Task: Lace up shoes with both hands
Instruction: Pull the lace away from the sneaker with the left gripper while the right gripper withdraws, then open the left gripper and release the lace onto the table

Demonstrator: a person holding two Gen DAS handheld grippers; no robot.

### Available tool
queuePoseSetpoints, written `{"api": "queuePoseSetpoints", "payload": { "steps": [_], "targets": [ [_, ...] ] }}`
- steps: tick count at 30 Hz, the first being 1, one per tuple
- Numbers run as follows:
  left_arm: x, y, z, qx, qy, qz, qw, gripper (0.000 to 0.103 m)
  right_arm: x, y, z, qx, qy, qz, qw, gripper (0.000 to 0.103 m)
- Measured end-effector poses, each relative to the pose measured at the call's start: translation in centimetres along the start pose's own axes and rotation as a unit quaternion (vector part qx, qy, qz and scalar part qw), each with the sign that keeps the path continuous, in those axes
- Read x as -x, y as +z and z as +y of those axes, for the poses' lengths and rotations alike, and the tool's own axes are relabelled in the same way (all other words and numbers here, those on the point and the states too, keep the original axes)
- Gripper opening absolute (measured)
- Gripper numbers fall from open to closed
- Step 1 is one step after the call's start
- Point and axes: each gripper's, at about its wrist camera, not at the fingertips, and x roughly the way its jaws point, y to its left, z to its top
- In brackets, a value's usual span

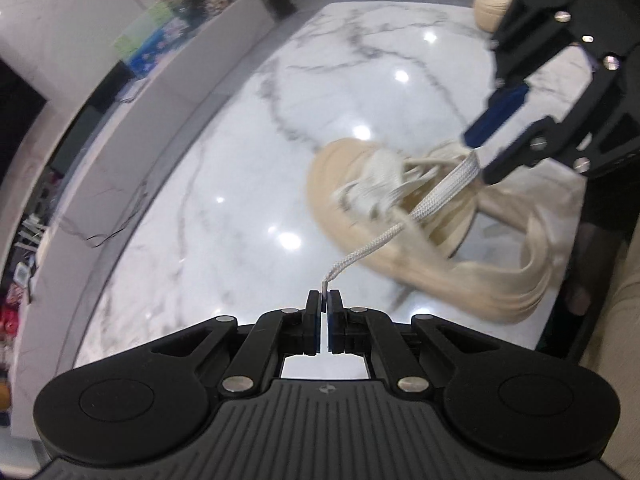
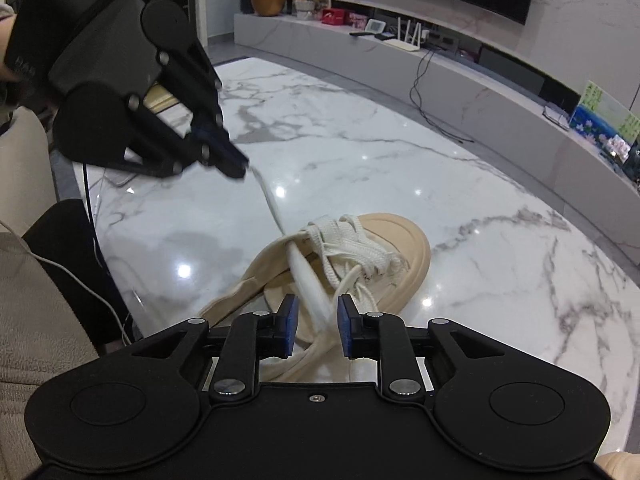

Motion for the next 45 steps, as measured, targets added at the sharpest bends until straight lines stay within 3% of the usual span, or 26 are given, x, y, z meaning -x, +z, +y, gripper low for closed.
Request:
{"api": "queuePoseSetpoints", "payload": {
  "steps": [13, 23, 28, 33, 35, 39, 45],
  "targets": [
    [3.7, -2.5, 1.6, 0.047, 0.065, 0.012, 0.9967, 0.002, 1.2, -1.1, 1.9, -0.013, -0.035, 0.017, 0.999, 0.025],
    [4.7, -3.3, 0.7, 0.059, 0.074, 0.006, 0.9955, 0.003, 2.5, -1.3, 3.0, -0.016, -0.051, 0.002, 0.999, 0.030],
    [5.6, -3.1, 0.7, 0.083, 0.074, -0.020, 0.9936, 0.008, 3.0, -1.4, 3.2, -0.028, -0.059, -0.002, 0.998, 0.032],
    [6.7, -3.5, 1.0, 0.141, 0.065, -0.057, 0.9862, 0.031, 3.4, -1.7, 3.2, -0.045, -0.066, -0.005, 0.997, 0.041],
    [6.7, -3.5, 1.0, 0.171, 0.056, -0.075, 0.9808, 0.046, 3.4, -2.0, 2.7, -0.071, -0.064, -0.003, 0.995, 0.043],
    [6.1, -3.3, 0.7, 0.222, 0.033, -0.097, 0.9698, 0.054, 3.3, -2.5, 2.0, -0.114, -0.060, 0.004, 0.992, 0.050],
    [4.6, -2.0, -0.3, 0.288, 0.024, -0.111, 0.9510, 0.078, 3.0, -3.1, 1.0, -0.164, -0.064, 0.014, 0.984, 0.069]
  ]
}}
